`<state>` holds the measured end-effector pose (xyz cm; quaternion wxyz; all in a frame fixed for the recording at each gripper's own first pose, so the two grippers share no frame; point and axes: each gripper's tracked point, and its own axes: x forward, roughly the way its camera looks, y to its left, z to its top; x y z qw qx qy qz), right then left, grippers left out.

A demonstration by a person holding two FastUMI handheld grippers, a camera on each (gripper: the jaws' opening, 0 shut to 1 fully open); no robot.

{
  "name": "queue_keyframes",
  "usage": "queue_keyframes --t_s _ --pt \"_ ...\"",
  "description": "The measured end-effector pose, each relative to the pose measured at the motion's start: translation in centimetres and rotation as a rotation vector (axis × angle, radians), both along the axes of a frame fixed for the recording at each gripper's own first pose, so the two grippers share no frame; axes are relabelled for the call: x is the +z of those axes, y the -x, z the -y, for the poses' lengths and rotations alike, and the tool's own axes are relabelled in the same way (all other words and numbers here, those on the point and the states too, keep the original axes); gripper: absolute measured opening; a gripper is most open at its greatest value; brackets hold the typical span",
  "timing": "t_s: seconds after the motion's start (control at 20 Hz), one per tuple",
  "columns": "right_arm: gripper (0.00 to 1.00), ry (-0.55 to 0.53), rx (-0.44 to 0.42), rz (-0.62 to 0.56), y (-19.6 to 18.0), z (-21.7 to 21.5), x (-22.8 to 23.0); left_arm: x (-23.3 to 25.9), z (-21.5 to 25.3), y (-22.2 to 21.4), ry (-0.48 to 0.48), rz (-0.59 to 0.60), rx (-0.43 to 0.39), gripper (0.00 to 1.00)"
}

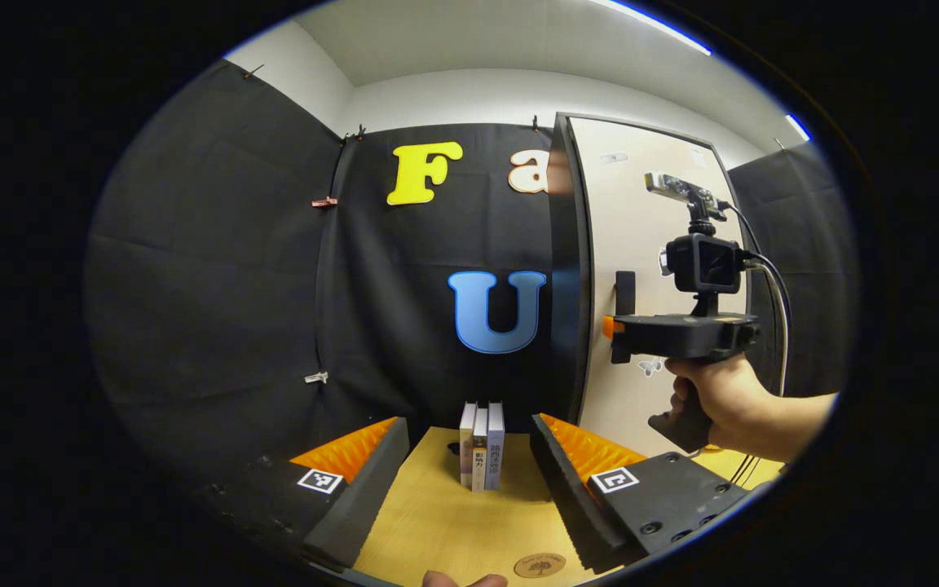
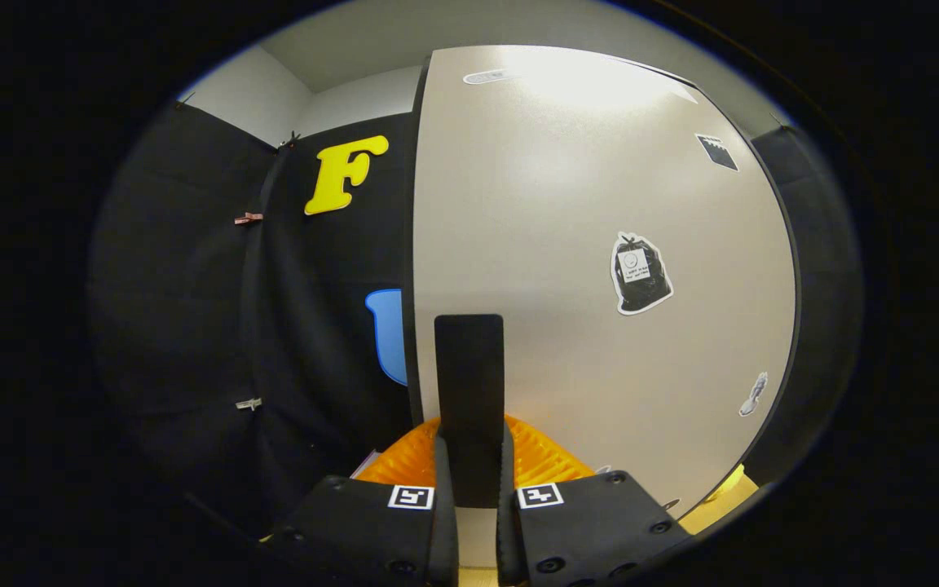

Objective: Open the cabinet door with the right hand, grasp the bottle in the cabinet with the left hand and place it on the coaster, then close the cabinet door with the right hand.

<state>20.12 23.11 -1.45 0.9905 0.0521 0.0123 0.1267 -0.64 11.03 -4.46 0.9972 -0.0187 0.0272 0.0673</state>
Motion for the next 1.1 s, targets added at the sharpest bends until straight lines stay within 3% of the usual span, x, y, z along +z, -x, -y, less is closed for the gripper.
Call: queue_keyframes --t_s 0.4,1.1 --pt "0.22 -0.023 0.111 -0.019 6.8 2.2 0.2 1.3 3.7 0.3 0.002 0.014 -0.061 0.94" --pt "0.22 -0.053 0.119 -0.025 14.7 10.5 0.8 1.9 9.2 2.2 0.004 0.014 -0.12 0.95"
